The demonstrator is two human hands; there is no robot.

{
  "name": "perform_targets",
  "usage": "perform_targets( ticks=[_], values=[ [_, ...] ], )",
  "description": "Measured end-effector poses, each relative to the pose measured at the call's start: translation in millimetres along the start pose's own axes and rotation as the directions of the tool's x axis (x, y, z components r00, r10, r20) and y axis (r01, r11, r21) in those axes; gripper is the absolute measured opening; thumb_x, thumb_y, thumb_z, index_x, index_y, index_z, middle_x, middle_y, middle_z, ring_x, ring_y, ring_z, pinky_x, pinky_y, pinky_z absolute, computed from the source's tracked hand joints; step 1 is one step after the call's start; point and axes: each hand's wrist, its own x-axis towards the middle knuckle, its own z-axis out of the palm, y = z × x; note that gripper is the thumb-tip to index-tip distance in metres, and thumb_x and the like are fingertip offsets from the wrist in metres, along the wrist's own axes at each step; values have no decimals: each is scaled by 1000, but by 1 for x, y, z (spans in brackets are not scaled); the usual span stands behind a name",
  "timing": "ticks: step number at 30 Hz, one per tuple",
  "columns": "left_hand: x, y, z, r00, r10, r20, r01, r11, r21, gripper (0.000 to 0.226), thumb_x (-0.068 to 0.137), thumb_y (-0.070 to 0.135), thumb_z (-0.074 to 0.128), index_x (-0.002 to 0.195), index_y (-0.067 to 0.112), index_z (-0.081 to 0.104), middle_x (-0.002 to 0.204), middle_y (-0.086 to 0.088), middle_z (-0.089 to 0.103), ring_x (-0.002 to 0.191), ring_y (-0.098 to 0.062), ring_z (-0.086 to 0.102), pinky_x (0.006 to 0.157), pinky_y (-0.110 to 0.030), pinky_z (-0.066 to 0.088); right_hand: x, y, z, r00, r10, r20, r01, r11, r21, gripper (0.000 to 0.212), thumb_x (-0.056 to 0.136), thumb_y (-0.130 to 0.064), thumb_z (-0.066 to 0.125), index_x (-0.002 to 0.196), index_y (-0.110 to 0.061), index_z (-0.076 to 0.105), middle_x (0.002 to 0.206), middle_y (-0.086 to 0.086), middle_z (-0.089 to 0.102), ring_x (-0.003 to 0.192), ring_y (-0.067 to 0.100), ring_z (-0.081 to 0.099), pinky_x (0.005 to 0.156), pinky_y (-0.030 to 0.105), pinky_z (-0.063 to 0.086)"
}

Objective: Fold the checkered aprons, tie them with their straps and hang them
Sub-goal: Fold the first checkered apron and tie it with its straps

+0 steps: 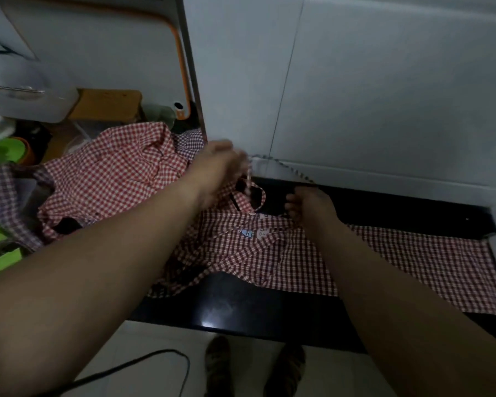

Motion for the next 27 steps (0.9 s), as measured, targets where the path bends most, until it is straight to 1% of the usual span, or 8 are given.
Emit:
perform_targets(
  ticks=[2,4,8,11,13,18,21,27],
  values=[
    [5,-4,-6,990,61,-129,-60,998,12,32,101,18,65,131,9,61,119,-6,71,108,-21,70,99,-36,58,6,9,-11,990,-101,-97,90,989,-114,26,99,2,51,124,-4,55,87,11,63,64,17,59,53,27,50],
    [4,-27,-12,950,232,-209,-139,914,382,23,99,22,66,121,15,64,112,0,70,105,-20,68,98,-39,56,11,16,-25,969,-190,-160,124,929,-349,32,97,0,54,129,-4,53,96,10,62,69,14,56,61,30,46],
    [0,-71,-18,975,214,63,-159,468,869,17,100,31,65,105,15,68,104,-4,69,94,-23,65,77,-31,45,22,23,-42,964,-218,-153,72,767,-638,49,96,-15,62,138,4,46,124,12,61,97,24,58,71,21,39],
    [-1,-85,-14,968,98,229,-239,109,965,50,92,56,69,127,22,61,121,-6,65,103,-25,62,85,-38,51,28,24,-44,970,-212,-116,64,688,-723,55,95,-24,66,138,3,47,132,20,60,101,28,60,62,22,40],
    [-1,-92,-11,944,91,318,-306,-126,944,65,89,59,68,142,25,51,134,-7,59,117,-30,59,96,-45,47,27,25,-47,969,-246,-12,130,552,-824,57,95,-32,67,142,-5,49,138,20,53,114,33,60,79,25,45],
    [-3,-101,-14,942,-34,334,-333,-218,917,54,97,43,61,147,28,47,141,-7,56,127,-30,53,106,-49,39,34,27,-43,962,-156,224,246,138,-960,36,90,-31,66,121,-12,67,130,19,56,113,36,58,93,37,53],
    [-6,-106,-20,941,-55,335,-339,-214,916,49,99,34,58,147,31,47,144,-3,54,129,-29,53,110,-51,34,32,14,-36,981,-143,134,180,386,-905,27,94,-26,60,107,-6,71,113,15,70,100,32,65,78,29,47],
    [-3,-112,-28,943,-62,326,-332,-217,918,50,98,28,56,147,33,49,143,0,57,127,-27,56,108,-49,36,46,-3,-52,984,52,-171,-123,890,-440,48,99,-40,52,125,-3,68,116,12,72,103,37,70,93,40,60]
  ],
)
